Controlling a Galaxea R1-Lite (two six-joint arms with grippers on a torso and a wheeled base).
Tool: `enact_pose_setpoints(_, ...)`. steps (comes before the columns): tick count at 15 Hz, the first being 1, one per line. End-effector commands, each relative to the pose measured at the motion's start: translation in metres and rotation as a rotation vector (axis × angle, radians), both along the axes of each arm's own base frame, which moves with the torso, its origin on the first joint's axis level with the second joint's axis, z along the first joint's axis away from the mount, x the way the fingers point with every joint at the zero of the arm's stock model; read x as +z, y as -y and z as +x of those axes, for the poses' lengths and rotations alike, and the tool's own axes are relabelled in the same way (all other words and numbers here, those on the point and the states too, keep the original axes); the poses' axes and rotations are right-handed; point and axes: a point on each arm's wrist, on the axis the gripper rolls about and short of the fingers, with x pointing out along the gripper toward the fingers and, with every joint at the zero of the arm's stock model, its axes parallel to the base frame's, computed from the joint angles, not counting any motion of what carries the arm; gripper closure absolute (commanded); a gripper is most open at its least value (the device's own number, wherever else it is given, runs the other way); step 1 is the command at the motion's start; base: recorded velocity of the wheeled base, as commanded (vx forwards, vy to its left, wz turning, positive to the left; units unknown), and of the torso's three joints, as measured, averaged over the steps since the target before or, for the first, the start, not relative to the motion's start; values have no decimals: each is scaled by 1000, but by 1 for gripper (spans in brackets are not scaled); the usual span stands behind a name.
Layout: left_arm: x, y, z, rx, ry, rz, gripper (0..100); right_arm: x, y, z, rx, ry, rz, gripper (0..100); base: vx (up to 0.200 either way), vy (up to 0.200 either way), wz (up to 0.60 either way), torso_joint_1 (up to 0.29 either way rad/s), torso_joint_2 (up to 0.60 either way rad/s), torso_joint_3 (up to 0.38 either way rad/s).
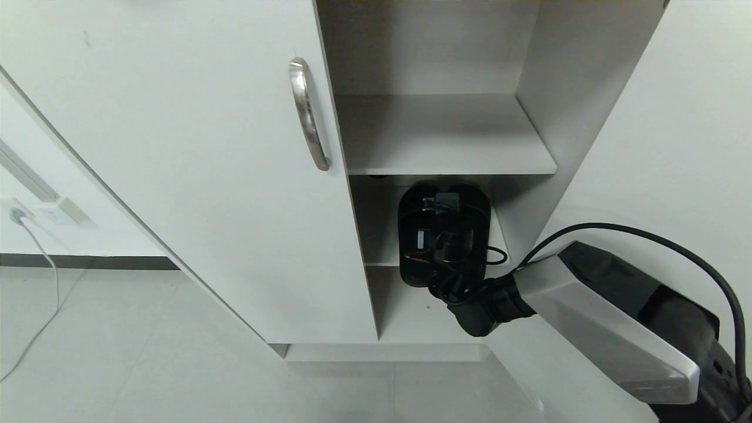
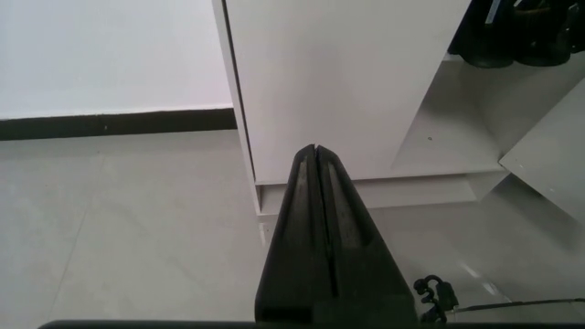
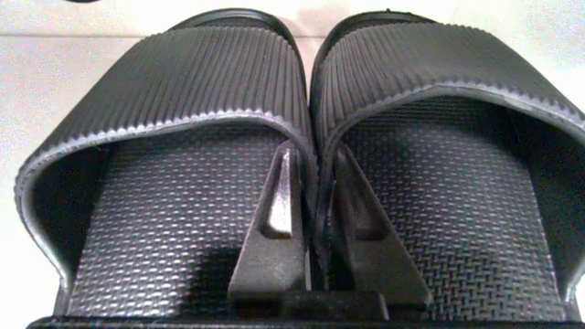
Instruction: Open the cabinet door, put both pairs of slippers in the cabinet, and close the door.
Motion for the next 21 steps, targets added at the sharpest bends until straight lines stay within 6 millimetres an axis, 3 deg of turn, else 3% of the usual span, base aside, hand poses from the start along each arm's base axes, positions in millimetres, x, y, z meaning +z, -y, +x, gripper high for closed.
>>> enact_pose_setpoints(1,0,0,0,-1,-1,0,100,-3,-1,4,-3,0,0,100,0,0,0,0,0,0)
enact_pose_setpoints(15,0,0,0,-1,0,0,100,-7,4,16,-24,-1,0,100,0,0,0,0,0,0)
enact_pose_setpoints(16,0,0,0,-1,0,0,100,-7,4,16,-24,-1,0,0,0,0,0,0,0,0)
enact_pose_setpoints(21,0,0,0,-1,0,0,100,-6,1,5,-11,-20,-16,0,0,0,0,0,0,0)
